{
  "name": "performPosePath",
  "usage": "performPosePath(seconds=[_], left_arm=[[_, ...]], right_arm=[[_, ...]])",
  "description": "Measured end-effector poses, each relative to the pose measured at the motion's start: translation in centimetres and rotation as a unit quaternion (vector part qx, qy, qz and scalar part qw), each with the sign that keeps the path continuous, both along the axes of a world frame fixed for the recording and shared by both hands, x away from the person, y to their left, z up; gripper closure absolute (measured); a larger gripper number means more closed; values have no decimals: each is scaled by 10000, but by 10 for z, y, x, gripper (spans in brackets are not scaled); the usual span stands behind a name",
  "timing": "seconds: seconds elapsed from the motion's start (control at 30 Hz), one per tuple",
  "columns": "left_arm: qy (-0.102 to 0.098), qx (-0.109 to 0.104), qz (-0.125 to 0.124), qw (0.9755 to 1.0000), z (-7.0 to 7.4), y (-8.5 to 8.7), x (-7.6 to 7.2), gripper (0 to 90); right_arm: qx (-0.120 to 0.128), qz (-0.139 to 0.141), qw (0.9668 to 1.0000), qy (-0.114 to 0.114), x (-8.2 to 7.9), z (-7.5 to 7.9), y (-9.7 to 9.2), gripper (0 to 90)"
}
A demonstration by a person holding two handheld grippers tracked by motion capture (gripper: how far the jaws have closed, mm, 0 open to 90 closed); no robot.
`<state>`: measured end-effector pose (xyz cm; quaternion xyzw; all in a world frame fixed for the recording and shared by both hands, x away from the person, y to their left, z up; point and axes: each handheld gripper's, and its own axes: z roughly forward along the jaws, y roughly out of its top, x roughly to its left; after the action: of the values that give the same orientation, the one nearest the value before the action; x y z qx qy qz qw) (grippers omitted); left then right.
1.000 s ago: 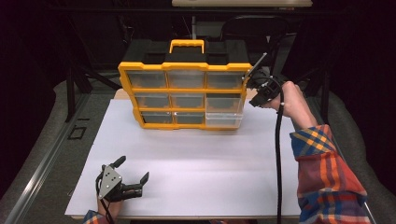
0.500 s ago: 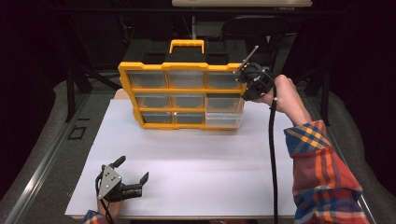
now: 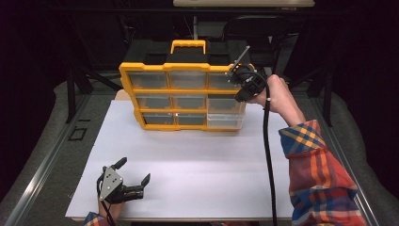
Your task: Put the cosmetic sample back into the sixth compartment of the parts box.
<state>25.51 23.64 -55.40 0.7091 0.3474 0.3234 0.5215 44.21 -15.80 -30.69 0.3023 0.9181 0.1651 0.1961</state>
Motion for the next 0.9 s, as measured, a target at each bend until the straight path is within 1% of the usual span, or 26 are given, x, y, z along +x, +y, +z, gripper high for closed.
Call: performPosePath(seconds=[0.27, 0.3, 0.37, 0.43, 0.5, 0.57, 0.6, 0.63, 0.73, 0.8, 0.83, 0.87, 0.9], left_arm=[[7, 16, -7, 10000, 0, 0, 0, 0], [5, 18, -7, 10000, 0, 0, 0, 0], [4, 14, -9, 10000, 0, 0, 0, 0], [-4, -11, -6, 10000, 0, 0, 0, 0], [-6, 7, -3, 10000, 0, 0, 0, 0], [-4, -3, -4, 10000, 0, 0, 0, 0], [-6, 3, -5, 10000, 0, 0, 0, 0], [-9, 1, -7, 10000, 0, 0, 0, 0], [-6, -1, -4, 10000, 0, 0, 0, 0], [-9, 2, -6, 10000, 0, 0, 0, 0], [-9, 0, -7, 10000, 0, 0, 0, 0], [-8, 0, -5, 10000, 0, 0, 0, 0], [-4, -6, -5, 10000, 0, 0, 0, 0]], right_arm=[[29, 128, 9999, 21, 1, -4, 11, 806], [20, 146, 9999, 62, 1, -4, 13, 806], [26, 167, 9998, 58, 2, -5, 16, 806], [9, 156, 9998, 105, 2, -6, 19, 806], [10, 229, 9997, 115, 3, -9, 22, 806], [19, 211, 9997, 137, 3, -10, 24, 806], [-22, 192, 9997, 177, 4, -12, 26, 806], [-44, 237, 9995, 200, 5, -13, 27, 806], [-35, 233, 9995, 219, 7, -18, 28, 806], [-88, 256, 9993, 266, 8, -22, 29, 806], [-116, 222, 9992, 315, 8, -24, 30, 806], [-94, 240, 9992, 300, 9, -27, 30, 806], [-138, 227, 9991, 337, 9, -28, 31, 806]])
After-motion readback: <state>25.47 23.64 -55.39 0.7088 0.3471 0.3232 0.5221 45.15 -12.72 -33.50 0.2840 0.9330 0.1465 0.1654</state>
